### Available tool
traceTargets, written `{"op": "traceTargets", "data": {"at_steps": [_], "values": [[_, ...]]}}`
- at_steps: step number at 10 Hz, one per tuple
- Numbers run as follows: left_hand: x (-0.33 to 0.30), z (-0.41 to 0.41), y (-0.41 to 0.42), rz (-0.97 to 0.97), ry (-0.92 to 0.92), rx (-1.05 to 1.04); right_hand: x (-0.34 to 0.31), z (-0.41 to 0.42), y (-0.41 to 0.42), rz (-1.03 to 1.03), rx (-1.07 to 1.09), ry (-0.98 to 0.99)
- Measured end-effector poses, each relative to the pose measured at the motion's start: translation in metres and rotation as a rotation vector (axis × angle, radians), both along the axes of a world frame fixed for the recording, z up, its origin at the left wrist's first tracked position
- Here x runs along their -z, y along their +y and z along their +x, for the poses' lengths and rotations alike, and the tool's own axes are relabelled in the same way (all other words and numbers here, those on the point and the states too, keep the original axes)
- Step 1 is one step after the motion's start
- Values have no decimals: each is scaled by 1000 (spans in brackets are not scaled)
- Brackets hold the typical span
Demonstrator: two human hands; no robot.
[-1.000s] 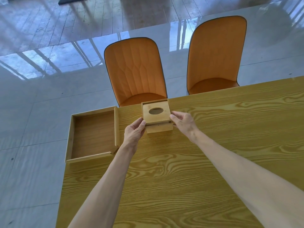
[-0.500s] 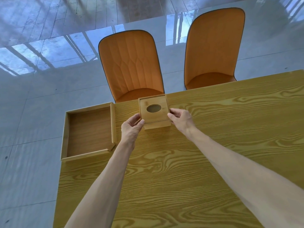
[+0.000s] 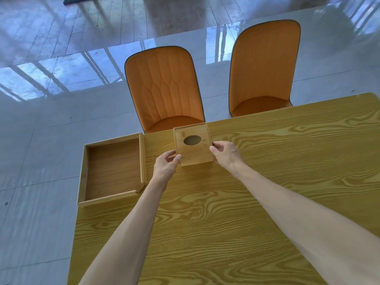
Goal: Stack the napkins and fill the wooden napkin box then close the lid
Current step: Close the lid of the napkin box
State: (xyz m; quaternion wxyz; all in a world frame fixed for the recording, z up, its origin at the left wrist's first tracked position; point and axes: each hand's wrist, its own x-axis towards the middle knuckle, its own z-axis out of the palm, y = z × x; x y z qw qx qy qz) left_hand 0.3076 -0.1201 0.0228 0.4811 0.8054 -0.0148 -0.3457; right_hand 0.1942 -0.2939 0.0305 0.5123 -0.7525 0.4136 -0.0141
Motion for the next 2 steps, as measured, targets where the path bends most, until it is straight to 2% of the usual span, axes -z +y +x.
{"op": "traceTargets", "data": {"at_steps": [1,2], "values": [[-14,8,2,207,-19,277,-11,-1,-3,31,-76,87],[-31,17,1,426,-130,554,-27,-4,-7,24,-206,257]]}}
